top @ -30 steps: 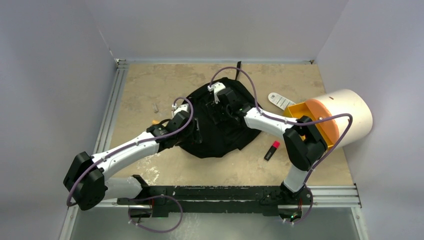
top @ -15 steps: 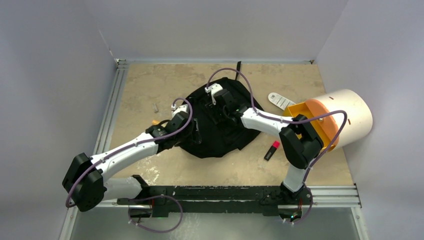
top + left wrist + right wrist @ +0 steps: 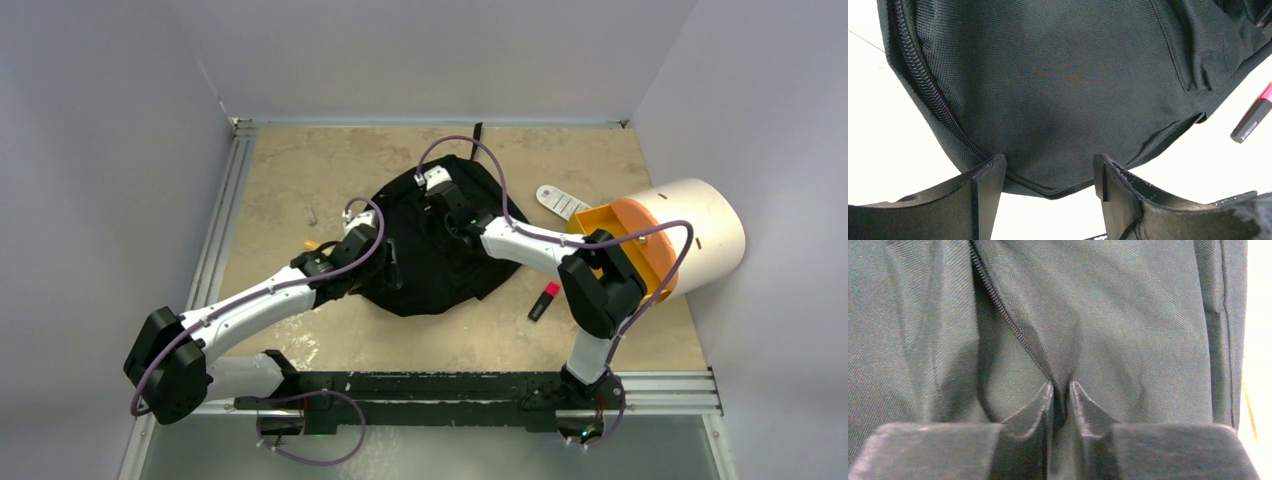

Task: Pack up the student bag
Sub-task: Adjust the student bag at the center of the board.

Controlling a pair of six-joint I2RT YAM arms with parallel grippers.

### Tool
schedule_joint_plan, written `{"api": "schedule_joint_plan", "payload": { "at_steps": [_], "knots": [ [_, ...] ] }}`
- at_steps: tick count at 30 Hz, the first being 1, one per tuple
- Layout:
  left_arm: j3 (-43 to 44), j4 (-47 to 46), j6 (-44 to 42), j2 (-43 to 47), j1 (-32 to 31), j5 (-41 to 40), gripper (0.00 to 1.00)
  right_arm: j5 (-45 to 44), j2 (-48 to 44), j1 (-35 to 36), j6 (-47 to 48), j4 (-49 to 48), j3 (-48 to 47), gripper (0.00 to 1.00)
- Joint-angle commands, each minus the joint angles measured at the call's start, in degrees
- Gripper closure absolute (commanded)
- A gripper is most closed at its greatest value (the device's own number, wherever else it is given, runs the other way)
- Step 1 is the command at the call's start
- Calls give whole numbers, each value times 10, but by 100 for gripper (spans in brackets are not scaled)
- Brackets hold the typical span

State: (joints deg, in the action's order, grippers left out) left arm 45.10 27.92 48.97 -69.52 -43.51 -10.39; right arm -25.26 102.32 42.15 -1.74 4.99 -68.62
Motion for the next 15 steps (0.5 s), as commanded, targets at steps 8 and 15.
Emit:
{"api": "schedule_joint_plan", "payload": {
  "at_steps": [8,15],
  "knots": [
    [7,-18,4,19,5,5,36,2,-63,-7,-8,24,-25,98],
    [62,-94,-12,7,9,12,36,72,-103,-11,-30,15,-28,100]
  ]
}}
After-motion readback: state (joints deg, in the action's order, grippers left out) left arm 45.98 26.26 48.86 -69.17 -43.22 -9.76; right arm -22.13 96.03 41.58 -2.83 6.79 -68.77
